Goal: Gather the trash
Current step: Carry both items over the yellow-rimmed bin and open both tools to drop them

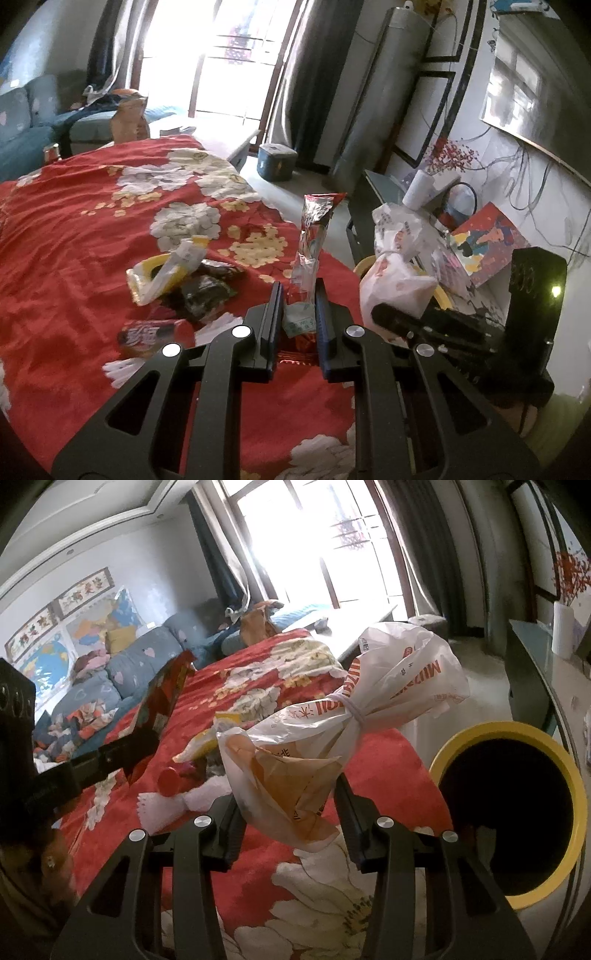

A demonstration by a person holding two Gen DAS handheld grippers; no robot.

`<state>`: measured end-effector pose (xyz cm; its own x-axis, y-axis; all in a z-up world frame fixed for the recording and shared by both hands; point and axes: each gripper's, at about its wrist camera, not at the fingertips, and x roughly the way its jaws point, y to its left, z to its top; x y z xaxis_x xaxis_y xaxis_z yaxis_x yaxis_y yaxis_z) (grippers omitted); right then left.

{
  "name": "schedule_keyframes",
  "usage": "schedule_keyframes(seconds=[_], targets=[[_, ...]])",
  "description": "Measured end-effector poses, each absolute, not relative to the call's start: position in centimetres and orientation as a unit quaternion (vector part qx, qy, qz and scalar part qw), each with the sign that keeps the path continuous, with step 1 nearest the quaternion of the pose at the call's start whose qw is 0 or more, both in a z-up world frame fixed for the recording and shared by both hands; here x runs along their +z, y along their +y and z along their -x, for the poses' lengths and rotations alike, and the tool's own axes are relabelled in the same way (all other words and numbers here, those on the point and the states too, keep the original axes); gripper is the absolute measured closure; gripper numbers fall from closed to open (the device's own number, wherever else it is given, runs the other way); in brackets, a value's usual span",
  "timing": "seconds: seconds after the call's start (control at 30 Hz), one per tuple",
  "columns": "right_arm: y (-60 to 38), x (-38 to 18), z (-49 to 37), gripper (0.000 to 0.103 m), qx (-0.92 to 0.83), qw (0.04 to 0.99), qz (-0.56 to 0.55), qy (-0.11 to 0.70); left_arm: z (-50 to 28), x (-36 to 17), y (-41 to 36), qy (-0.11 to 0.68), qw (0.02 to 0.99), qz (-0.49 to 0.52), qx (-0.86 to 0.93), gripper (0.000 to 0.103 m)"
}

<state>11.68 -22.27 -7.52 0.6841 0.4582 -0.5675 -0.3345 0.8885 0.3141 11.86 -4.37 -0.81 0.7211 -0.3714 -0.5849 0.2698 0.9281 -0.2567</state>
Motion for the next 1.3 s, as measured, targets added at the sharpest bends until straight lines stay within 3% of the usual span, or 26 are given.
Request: schedule_keyframes(seconds=[1.3], targets=[[-35.8, -11.7, -13.3, 0.059, 0.077, 0.91, -0.176, 0.368, -17.9, -4.5, -20.5, 0.391, 0.874, 0.005, -0.287, 0.091]])
